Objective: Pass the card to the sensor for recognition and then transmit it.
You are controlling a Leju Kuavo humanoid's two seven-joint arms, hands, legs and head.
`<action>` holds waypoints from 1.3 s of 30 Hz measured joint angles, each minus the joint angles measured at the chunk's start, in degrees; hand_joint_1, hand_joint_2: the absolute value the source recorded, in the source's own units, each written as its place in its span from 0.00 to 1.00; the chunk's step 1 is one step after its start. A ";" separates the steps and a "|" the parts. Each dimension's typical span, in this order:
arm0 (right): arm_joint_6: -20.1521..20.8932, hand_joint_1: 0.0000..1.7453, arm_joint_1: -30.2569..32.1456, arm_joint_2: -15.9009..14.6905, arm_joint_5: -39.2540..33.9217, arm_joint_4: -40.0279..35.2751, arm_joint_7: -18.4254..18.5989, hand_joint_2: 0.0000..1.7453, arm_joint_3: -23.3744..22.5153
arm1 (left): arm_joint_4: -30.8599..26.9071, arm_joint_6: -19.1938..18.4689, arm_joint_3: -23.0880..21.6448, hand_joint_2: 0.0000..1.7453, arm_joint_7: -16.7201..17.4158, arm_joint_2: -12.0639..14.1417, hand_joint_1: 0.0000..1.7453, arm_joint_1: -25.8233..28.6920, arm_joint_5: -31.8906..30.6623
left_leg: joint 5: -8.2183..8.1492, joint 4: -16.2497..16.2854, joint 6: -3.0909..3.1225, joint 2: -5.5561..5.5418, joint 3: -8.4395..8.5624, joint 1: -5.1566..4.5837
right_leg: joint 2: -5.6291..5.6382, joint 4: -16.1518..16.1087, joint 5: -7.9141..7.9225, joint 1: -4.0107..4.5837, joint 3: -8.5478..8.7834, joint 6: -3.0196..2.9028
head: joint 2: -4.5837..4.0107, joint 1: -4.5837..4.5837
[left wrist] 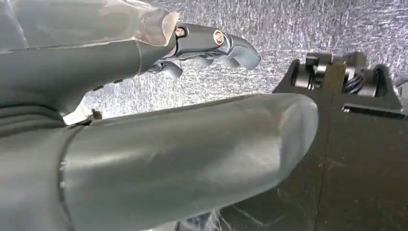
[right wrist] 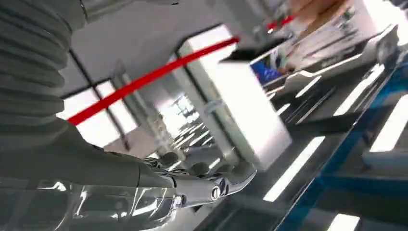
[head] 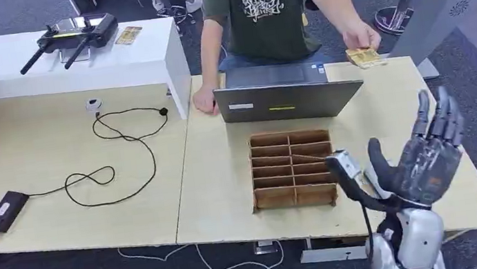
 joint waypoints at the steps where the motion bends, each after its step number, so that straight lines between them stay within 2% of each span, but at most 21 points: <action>1: 0.94 0.00 -1.84 -0.41 0.00 1.73 0.81 1.00 1.92 | 0.00 -0.24 -0.22 0.00 0.00 0.02 0.00 -0.09 -0.11 | 0.01 0.00 -0.02 -0.02 0.00 0.00 | -0.02 0.01 0.02 0.00 0.00 -0.02 | 0.00 -0.02; 3: 2.51 0.00 -5.26 -1.46 0.00 5.33 2.16 1.00 5.55 | 0.00 -0.68 -0.59 0.00 0.00 0.07 0.00 -0.34 -0.33 | 0.03 0.00 -0.04 -0.04 0.00 0.01 | -0.03 0.03 0.03 0.01 0.00 -0.03 | 0.00 -0.02; 5: 3.10 0.00 -7.96 -1.92 0.00 8.47 1.48 1.00 7.55 | 0.00 -0.94 -0.83 0.00 0.06 0.07 0.00 -0.53 -0.55 | 0.03 0.00 -0.05 -0.02 0.00 0.03 | 0.00 0.04 0.03 0.02 -0.01 -0.03 | 0.00 -0.02; 8: 3.87 0.00 -11.40 -1.99 0.00 12.72 0.23 1.00 9.00 | 0.00 -1.44 -1.07 0.00 0.26 0.04 0.00 -0.93 -0.85 | 0.03 0.00 -0.05 -0.05 -0.01 0.02 | -0.02 0.04 0.02 0.02 -0.02 -0.04 | 0.00 0.00; 17: 5.44 0.00 -20.50 -2.32 0.00 22.81 -0.22 1.00 12.51 | 0.00 -2.25 -1.73 0.00 0.28 0.07 0.00 -1.58 -0.83 | 0.02 0.00 -0.05 -0.04 -0.04 0.02 | -0.02 0.04 0.02 0.02 -0.05 -0.03 | 0.00 0.00; 24: 5.53 0.00 -26.00 -2.29 0.00 29.55 -2.08 1.00 13.74 | 0.00 -3.13 -2.10 0.00 0.26 0.24 0.00 -1.83 -0.76 | 0.02 0.00 -0.05 -0.04 -0.05 0.02 | -0.02 0.05 0.03 0.02 -0.05 -0.04 | 0.00 -0.02; 35: 4.20 0.00 -35.60 -2.29 0.00 43.00 -1.65 1.00 14.57 | 0.00 -3.21 -2.43 0.00 -0.31 0.41 0.00 -2.03 -0.85 | 0.03 0.01 -0.05 -0.06 -0.05 0.02 | -0.03 0.05 0.03 0.02 -0.05 -0.03 | 0.00 0.00; 39: 2.99 0.00 -37.47 -2.29 0.00 46.87 0.41 1.00 14.57 | 0.00 -3.21 -2.53 0.00 -0.31 0.55 0.00 -2.07 -0.83 | 0.02 0.02 -0.05 -0.06 -0.05 0.02 | -0.03 0.05 0.03 0.02 -0.05 -0.03 | 0.00 -0.02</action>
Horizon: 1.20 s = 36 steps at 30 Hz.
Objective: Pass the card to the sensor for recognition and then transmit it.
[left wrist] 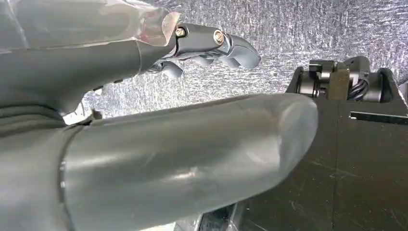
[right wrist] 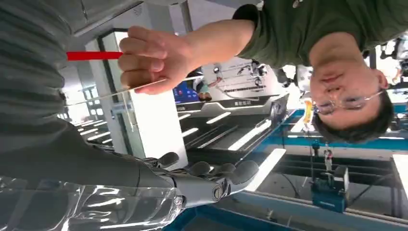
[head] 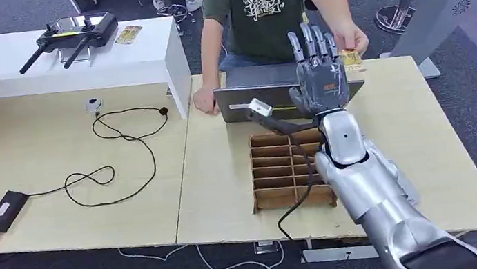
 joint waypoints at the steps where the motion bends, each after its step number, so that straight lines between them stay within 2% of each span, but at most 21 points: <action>1: -0.15 0.00 -0.42 0.00 0.00 0.81 0.24 1.00 0.00 | 0.00 0.00 -0.02 0.00 0.00 0.02 0.00 -0.01 0.00 | 0.00 0.00 0.00 0.00 0.00 0.00 | 0.00 0.00 0.00 0.00 0.00 0.00 | 0.00 0.02; 17: -1.99 0.00 -1.84 -0.70 0.00 3.83 1.82 1.00 -0.26 | 0.00 0.55 -0.09 0.00 -0.31 0.50 0.00 -0.02 0.24 | 0.00 0.00 0.00 0.01 0.01 0.00 | 0.01 0.00 0.00 0.00 -0.02 0.00 | 0.00 0.00; 25: -2.32 0.00 -1.48 -1.46 0.00 2.06 3.17 1.00 -0.96 | 0.02 1.14 -0.09 0.00 -0.48 0.68 0.00 0.10 0.68 | 0.00 0.00 0.00 0.01 0.00 0.00 | 0.01 -0.01 0.00 0.00 -0.03 0.00 | 0.00 0.00; 30: -3.76 0.00 -1.02 -1.94 0.00 0.93 5.05 1.00 -2.36 | 0.26 1.38 -0.11 0.00 -0.48 0.90 0.00 0.18 0.96 | 0.00 0.00 0.00 0.01 0.00 0.00 | 0.01 -0.01 0.00 0.00 -0.03 0.00 | 0.00 0.02; 36: -4.02 0.00 -0.41 -2.18 0.00 -0.76 5.23 1.00 -4.61 | 0.26 1.73 -0.11 0.00 -0.48 0.90 0.00 0.50 1.03 | 0.00 0.01 0.00 0.01 0.00 0.00 | 0.01 -0.01 0.00 0.00 -0.03 0.00 | 0.00 0.02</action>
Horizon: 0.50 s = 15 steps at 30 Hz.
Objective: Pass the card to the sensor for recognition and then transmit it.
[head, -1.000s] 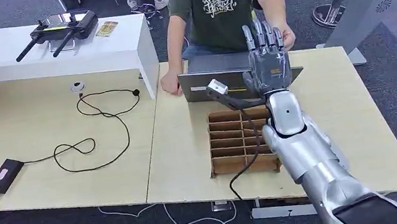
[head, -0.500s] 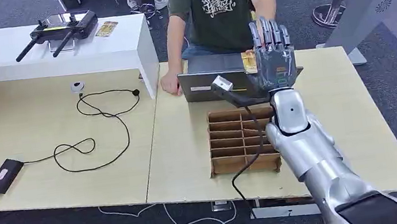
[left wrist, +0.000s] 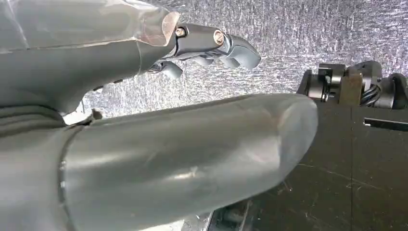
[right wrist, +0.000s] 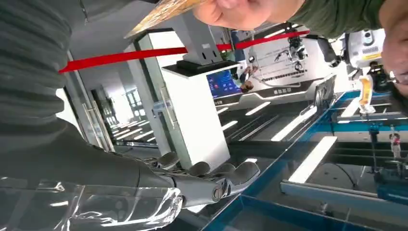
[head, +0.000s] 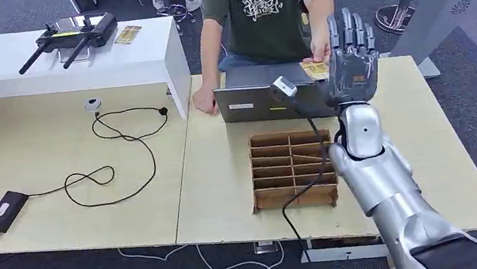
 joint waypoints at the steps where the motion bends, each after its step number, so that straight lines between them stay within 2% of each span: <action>1: 0.00 0.00 0.03 -0.02 0.00 -0.16 0.00 1.00 -0.20 | 0.00 0.04 0.00 0.00 0.00 0.00 0.00 0.03 -0.02 | 0.00 0.00 0.00 0.00 0.00 0.00 | 0.00 0.00 0.00 0.00 0.00 0.00 | 0.00 0.00; 15: 0.50 0.00 0.46 -0.15 0.00 -0.66 -1.68 1.00 -1.62 | 0.02 0.85 0.00 0.00 -0.07 0.00 0.00 0.46 0.00 | 0.00 0.00 0.00 0.00 -0.01 0.00 | 0.00 0.00 0.00 0.00 0.00 0.00 | 0.00 0.00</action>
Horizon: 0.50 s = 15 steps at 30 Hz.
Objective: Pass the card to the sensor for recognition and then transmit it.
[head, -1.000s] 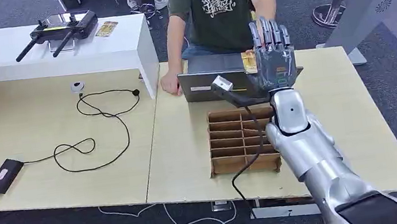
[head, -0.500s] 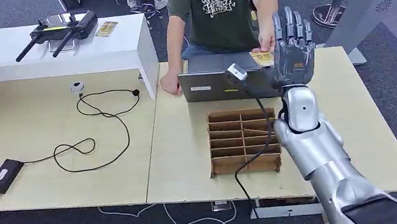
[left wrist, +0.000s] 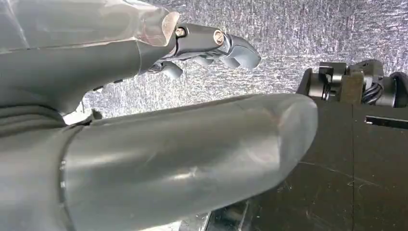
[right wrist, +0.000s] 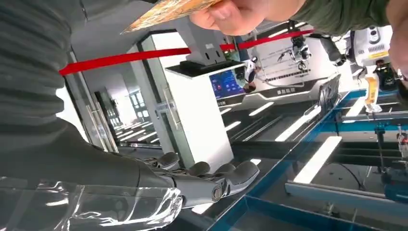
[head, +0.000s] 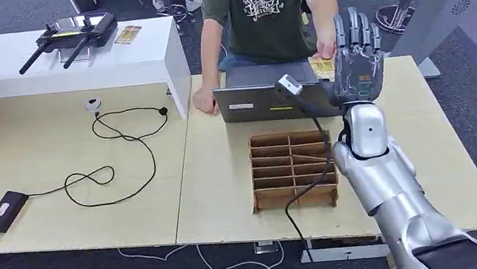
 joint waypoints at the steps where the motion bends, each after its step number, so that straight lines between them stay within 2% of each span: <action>1: 0.00 0.00 0.00 0.00 0.00 0.00 0.00 1.00 -0.02 | 0.00 0.00 0.00 0.00 -0.02 0.00 0.00 0.02 0.00 | 0.00 0.00 0.00 0.00 0.00 0.00 | 0.00 0.00 0.00 0.00 0.00 0.00 | 0.00 0.00; 8: 0.68 0.00 0.04 0.00 0.00 0.00 -0.04 1.00 -0.13 | 0.00 0.07 0.00 0.00 -0.02 0.00 0.00 0.13 0.00 | 0.00 0.00 0.00 0.00 0.00 0.00 | 0.00 0.00 0.00 0.00 0.00 0.00 | 0.00 -0.02; 9: 0.68 0.26 0.04 0.00 0.00 0.00 -0.04 1.00 -0.15 | 0.00 0.07 0.00 0.00 -0.02 0.00 0.00 0.15 0.00 | 0.00 0.00 0.00 0.00 0.00 0.00 | 0.00 0.00 0.00 0.00 0.00 0.00 | 0.00 -0.02; 10: 0.68 0.77 0.04 0.00 0.00 0.00 -0.04 1.00 -0.15 | 0.00 0.07 0.00 0.00 -0.02 0.00 0.00 0.17 0.00 | 0.00 0.00 0.00 0.00 0.00 0.00 | 0.00 0.00 0.00 0.00 0.00 0.00 | 0.00 -0.02; 11: 0.68 1.00 0.04 0.00 0.00 0.00 -0.04 1.00 -0.17 | 0.00 0.07 0.00 0.00 -0.02 0.00 0.00 0.19 0.00 | 0.00 0.00 0.00 0.00 0.00 0.00 | 0.00 0.00 0.00 0.00 0.00 0.00 | 0.00 -0.02; 15: 1.46 1.00 0.04 0.00 0.00 0.00 -0.37 1.00 -0.28 | -0.02 0.26 0.00 0.00 -0.02 -0.02 0.00 0.23 0.00 | 0.00 0.00 0.00 0.00 0.00 0.00 | 0.00 0.00 0.00 0.00 0.00 0.00 | 0.00 -0.02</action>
